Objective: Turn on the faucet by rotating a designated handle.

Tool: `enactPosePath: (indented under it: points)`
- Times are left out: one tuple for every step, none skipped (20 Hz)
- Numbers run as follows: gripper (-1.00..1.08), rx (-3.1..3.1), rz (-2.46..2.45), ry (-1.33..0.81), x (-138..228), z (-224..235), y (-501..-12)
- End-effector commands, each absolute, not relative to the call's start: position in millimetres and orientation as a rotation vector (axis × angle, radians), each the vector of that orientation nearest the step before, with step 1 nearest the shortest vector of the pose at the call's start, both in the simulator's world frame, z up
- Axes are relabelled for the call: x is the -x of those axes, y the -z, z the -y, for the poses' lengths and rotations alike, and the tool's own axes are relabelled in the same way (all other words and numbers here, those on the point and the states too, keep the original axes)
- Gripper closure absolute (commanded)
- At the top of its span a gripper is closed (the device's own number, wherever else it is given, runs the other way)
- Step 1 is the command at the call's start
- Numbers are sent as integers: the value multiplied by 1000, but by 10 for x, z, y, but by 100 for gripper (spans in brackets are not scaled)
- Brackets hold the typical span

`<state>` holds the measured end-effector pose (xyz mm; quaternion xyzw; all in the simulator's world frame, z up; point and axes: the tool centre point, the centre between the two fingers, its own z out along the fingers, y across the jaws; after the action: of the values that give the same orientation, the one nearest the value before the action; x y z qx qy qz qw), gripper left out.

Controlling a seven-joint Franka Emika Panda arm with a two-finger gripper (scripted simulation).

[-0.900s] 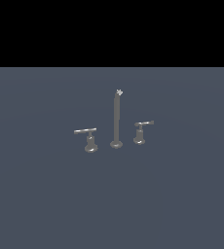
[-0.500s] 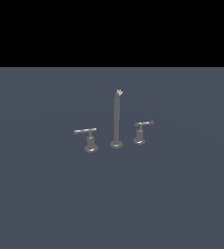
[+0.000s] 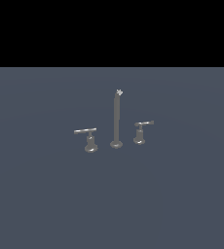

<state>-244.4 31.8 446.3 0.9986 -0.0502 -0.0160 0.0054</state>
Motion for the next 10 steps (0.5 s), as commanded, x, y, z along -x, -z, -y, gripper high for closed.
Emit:
enactPosePath:
  points:
    - [108, -3123, 228, 49, 2391, -400, -4328]
    - [108, -3120, 260, 49, 2365, -436, -4268]
    - [108, -3118, 293, 48, 2337, -474, -4204]
    - [108, -3115, 327, 47, 2307, -512, -4140]
    - [108, -3111, 361, 47, 2276, -549, -4075]
    - [108, -3108, 395, 46, 2244, -586, -4010]
    - [108, -3103, 429, 45, 2211, -622, -3945]
    - [108, -3099, 464, 45, 2178, -658, -3880]
    - [108, -3094, 498, 44, 2143, -693, -3815]
    - [108, -3089, 532, 43, 2107, -728, -3750]
